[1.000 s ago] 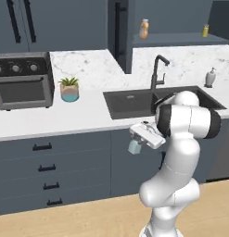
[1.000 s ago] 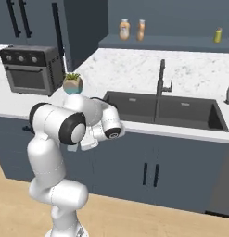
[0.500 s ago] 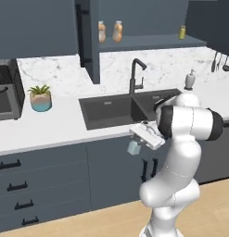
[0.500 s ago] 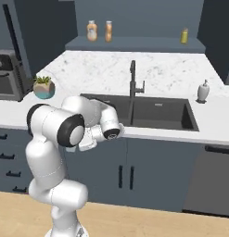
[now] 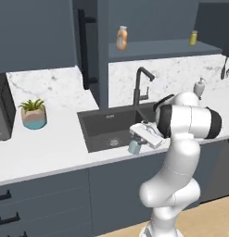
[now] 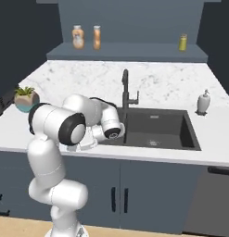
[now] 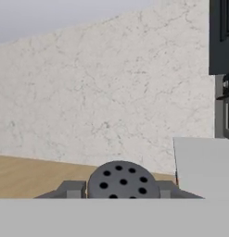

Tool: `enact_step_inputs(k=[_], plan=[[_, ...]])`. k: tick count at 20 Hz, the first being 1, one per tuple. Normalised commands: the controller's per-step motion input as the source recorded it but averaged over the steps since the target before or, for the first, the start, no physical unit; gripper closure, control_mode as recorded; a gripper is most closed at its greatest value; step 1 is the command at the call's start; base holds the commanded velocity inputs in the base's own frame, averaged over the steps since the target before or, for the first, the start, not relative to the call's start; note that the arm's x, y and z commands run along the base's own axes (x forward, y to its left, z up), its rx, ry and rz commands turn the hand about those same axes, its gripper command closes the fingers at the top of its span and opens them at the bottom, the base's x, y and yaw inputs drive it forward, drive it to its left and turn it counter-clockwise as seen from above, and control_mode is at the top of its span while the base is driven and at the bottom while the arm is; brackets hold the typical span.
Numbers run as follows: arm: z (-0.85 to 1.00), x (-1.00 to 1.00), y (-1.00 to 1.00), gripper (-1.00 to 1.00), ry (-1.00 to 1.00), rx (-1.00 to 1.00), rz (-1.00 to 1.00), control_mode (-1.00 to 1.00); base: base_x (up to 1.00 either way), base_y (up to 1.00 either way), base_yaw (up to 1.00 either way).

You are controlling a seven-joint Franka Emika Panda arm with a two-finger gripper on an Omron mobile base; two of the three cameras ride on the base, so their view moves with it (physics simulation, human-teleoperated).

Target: Put the shaker and condiment bottle from the counter next to their counterparts in the cabinet.

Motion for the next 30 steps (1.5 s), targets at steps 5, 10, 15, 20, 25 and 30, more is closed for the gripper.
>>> enact_step_inputs(k=[5, 10, 15, 20, 25, 30], plan=[[0.00, 0.00, 0.00, 1.00, 0.00, 0.00, 0.00, 1.00, 0.61, -0.55, -0.01], [0.00, 0.00, 0.00, 1.00, 0.00, 0.00, 0.00, 1.00, 0.16, -0.60, -0.11], [0.00, 0.00, 0.00, 1.00, 0.00, 0.00, 0.00, 1.00, 0.19, -0.18, -0.13], [0.00, 0.00, 0.00, 1.00, 0.00, 0.00, 0.00, 1.00, 0.85, -0.09, -0.18], [0.00, 0.00, 0.00, 1.00, 0.00, 0.00, 0.00, 1.00, 0.19, -0.42, -0.02], [0.00, 0.00, 0.00, 1.00, 0.00, 0.00, 0.00, 1.00, 0.00, -0.72, 0.06]])
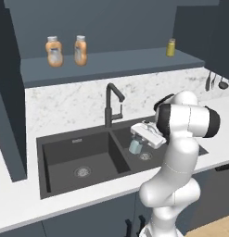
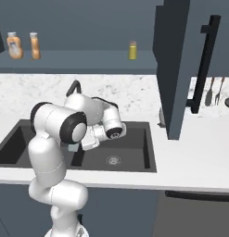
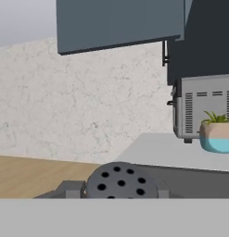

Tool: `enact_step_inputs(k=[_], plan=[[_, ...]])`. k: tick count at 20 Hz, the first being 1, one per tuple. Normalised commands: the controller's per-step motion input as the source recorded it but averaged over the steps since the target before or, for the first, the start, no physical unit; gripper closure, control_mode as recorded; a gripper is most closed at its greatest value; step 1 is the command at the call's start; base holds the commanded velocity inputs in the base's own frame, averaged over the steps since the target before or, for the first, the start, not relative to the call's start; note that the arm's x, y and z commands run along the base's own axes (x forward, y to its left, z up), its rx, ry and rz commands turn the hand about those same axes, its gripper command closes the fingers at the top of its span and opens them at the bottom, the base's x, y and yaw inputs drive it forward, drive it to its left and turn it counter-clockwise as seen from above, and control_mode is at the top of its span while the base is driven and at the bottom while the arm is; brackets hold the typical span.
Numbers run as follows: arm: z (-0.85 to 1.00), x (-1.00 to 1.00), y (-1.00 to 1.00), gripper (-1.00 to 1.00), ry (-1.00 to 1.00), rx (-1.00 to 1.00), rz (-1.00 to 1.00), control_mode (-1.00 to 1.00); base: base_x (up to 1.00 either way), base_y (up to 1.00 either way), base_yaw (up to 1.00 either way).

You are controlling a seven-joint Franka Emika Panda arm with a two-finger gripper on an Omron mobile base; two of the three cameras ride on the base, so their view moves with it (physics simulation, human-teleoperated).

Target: Put the shaker and condiment bottle from the counter next to their counterparts in the cabinet.

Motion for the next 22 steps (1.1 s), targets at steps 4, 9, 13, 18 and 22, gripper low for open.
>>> enact_step_inputs(k=[4, 9, 13, 18, 22], plan=[[0.00, 0.00, 0.00, 1.00, 0.00, 0.00, 0.00, 1.00, 0.00, -0.21, 0.00], [0.00, 0.00, 0.00, 1.00, 0.00, 0.00, 0.00, 1.00, 0.04, -0.35, 0.00], [0.00, 0.00, 0.00, 1.00, 0.00, 0.00, 0.00, 1.00, 0.00, -0.04, 0.00], [0.00, 0.00, 0.00, 1.00, 0.00, 0.00, 0.00, 1.00, 0.00, 0.00, 0.00], [0.00, 0.00, 0.00, 1.00, 0.00, 0.00, 0.00, 1.00, 0.00, 0.00, 0.00]])
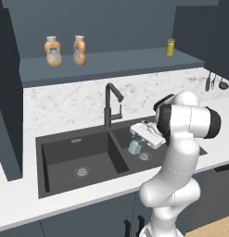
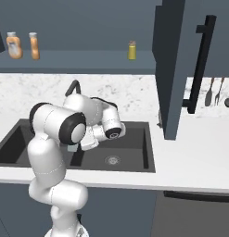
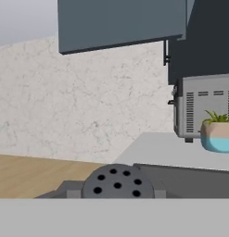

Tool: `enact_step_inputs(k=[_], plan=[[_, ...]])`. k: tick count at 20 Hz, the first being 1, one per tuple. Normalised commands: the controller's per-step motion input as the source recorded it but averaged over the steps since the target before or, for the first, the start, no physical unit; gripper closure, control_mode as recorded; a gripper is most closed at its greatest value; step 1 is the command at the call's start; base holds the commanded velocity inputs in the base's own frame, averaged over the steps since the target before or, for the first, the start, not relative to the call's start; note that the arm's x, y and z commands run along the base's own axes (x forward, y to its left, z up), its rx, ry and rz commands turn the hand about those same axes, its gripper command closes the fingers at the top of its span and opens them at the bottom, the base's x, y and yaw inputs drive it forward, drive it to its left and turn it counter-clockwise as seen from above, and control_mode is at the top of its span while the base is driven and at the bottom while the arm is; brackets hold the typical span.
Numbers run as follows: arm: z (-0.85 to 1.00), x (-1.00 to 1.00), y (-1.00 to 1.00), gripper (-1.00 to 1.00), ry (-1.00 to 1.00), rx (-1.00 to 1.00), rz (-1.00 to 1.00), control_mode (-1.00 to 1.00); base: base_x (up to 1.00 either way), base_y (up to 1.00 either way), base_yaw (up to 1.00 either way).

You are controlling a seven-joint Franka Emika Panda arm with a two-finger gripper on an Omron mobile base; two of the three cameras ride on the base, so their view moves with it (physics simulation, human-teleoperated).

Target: Put the shaker and condiment bottle from the counter next to their counterparts in the cabinet.

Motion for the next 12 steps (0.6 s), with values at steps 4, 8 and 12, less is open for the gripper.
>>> enact_step_inputs(k=[4, 8, 12], plan=[[0.03, 0.00, -0.01, 1.00, 0.00, 0.01, 0.00, -1.00, 0.00, 0.00, 0.00], [0.59, 0.03, -0.02, 1.00, -0.03, 0.00, -0.13, -1.00, 0.00, 0.00, 0.00], [0.43, 0.00, 0.00, 1.00, 0.00, 0.00, -0.11, -1.00, 0.00, 0.00, 0.00]])
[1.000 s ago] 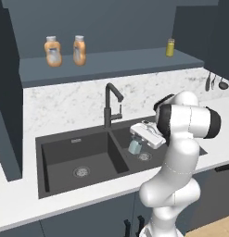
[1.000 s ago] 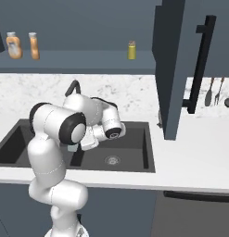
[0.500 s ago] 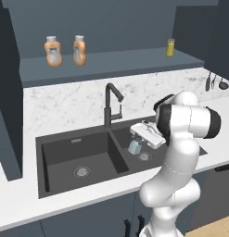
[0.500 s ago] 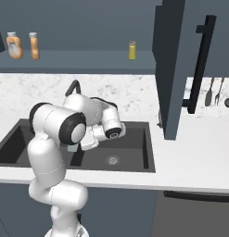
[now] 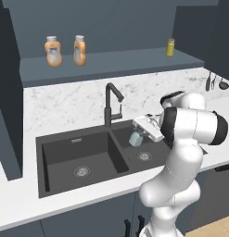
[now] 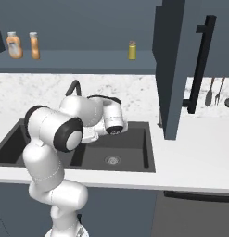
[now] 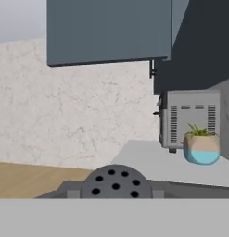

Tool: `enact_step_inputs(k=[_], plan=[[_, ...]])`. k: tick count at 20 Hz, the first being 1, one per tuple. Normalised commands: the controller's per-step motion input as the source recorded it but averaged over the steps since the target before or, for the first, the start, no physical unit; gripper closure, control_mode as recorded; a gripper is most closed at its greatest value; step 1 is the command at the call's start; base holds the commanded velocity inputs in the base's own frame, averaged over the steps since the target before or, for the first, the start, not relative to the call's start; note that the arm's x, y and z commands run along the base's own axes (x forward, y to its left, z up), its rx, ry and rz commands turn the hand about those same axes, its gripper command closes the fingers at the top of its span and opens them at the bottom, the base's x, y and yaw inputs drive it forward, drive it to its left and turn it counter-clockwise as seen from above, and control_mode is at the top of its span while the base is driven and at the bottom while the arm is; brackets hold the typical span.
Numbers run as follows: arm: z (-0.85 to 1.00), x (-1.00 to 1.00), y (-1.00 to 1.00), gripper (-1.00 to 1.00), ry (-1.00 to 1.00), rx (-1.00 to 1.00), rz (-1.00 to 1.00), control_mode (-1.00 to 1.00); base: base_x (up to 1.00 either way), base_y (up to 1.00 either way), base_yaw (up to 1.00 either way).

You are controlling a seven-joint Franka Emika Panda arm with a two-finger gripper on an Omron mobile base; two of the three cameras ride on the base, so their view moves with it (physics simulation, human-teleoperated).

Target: Put the shaker and condiment bottle from the counter next to their counterparts in the cabinet.

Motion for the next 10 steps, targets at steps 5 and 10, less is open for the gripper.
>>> enact_step_inputs(k=[5, 10], plan=[[0.41, 0.01, 0.00, 1.00, -0.02, -0.01, -0.11, -1.00, 0.00, 0.00, 0.00], [0.44, 0.00, 0.00, 1.00, -0.02, -0.03, -0.19, -1.00, 0.00, 0.00, 0.00]])
